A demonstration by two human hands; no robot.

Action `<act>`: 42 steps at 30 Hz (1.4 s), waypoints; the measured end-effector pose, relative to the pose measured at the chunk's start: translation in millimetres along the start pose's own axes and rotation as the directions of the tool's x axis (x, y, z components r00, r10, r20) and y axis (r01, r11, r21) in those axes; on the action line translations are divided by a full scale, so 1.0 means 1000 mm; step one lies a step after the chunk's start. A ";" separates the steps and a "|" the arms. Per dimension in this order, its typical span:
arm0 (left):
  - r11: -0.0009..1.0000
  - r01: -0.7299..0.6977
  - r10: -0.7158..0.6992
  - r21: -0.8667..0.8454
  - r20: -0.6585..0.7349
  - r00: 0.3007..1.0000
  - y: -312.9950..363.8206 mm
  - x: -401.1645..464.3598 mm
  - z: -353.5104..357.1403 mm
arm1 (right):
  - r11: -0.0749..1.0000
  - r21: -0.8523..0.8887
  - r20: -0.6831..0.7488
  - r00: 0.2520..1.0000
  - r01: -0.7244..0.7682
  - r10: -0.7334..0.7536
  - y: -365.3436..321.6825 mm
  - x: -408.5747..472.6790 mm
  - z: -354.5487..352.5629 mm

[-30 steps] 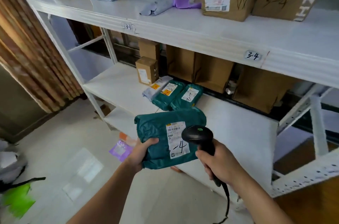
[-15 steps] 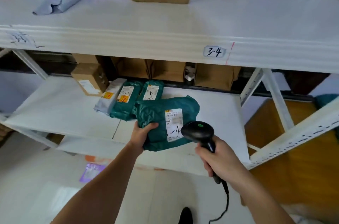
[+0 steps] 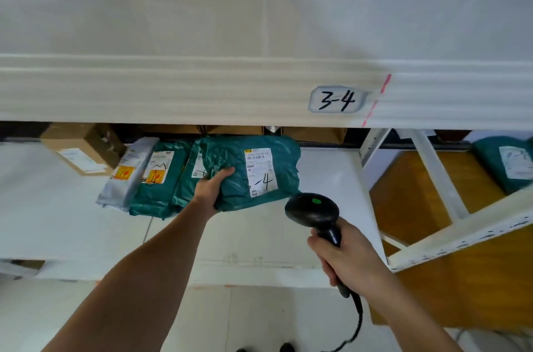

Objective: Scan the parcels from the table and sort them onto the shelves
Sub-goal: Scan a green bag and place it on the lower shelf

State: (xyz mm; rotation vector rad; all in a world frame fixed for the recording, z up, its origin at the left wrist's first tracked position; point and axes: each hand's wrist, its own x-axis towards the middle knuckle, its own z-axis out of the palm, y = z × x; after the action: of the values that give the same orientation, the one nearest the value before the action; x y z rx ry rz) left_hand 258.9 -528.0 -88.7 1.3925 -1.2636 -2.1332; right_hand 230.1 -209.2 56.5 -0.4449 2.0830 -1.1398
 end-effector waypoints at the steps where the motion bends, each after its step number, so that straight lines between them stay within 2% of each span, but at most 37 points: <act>1: 1.000 -0.014 0.014 0.013 -0.006 1.000 0.006 0.008 0.004 | 1.000 0.003 -0.008 1.000 -0.003 0.003 0.001 0.004 0.002; 11: 0.952 -0.049 0.048 0.302 0.014 0.999 0.025 0.104 0.020 | 1.000 0.018 -0.060 0.998 0.017 -0.016 -0.005 0.035 0.013; 15: 0.940 0.010 0.004 0.341 -0.041 0.999 0.005 0.169 0.013 | 0.999 0.047 -0.075 0.997 0.024 -0.021 -0.011 0.044 0.013; 17: 0.930 0.009 0.014 0.368 -0.059 0.998 0.007 0.166 0.015 | 0.998 0.054 -0.078 0.997 0.029 -0.025 -0.015 0.047 0.013; 22: 0.886 -0.045 0.081 0.461 -0.057 0.995 0.029 0.098 0.035 | 0.996 0.085 -0.088 0.996 0.023 -0.016 -0.023 0.043 0.013; 25: 0.815 -0.084 0.141 0.573 -0.056 0.988 0.033 0.086 0.035 | 0.995 0.100 -0.098 0.995 0.023 -0.013 -0.025 0.038 0.013; 30: 0.558 -0.078 0.240 0.826 -0.070 0.968 0.049 0.057 0.031 | 0.993 0.118 -0.101 0.995 0.024 -0.012 -0.027 0.018 0.010; 32: 0.408 -0.146 0.296 0.901 0.021 0.955 0.056 0.046 0.031 | 0.993 0.111 -0.110 0.994 0.034 -0.021 -0.030 0.008 0.008; 34: 0.202 -0.217 0.328 0.955 0.143 0.934 0.061 0.030 0.031 | 0.993 0.107 -0.123 0.992 0.050 -0.037 -0.033 -0.004 0.006; 36: -0.016 -0.310 0.323 0.950 0.299 0.898 0.066 0.010 0.034 | 0.993 0.098 -0.145 0.988 0.070 -0.055 -0.036 -0.018 0.003; 38: -0.173 -0.401 0.276 0.899 0.435 0.857 0.069 -0.008 0.039 | 0.992 0.092 -0.174 0.982 0.086 -0.069 -0.040 -0.033 0.001; 42: -0.367 -0.461 0.133 0.808 0.536 0.834 0.068 -0.038 0.046 | 0.990 0.101 -0.242 0.968 0.099 -0.072 -0.045 -0.068 0.003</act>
State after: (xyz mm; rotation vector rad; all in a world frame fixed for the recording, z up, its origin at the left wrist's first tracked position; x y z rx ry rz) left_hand 224.3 -519.4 -5.8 0.6511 -3.3566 -0.2678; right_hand 277.5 -195.5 122.2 -0.3614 2.2064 -1.4134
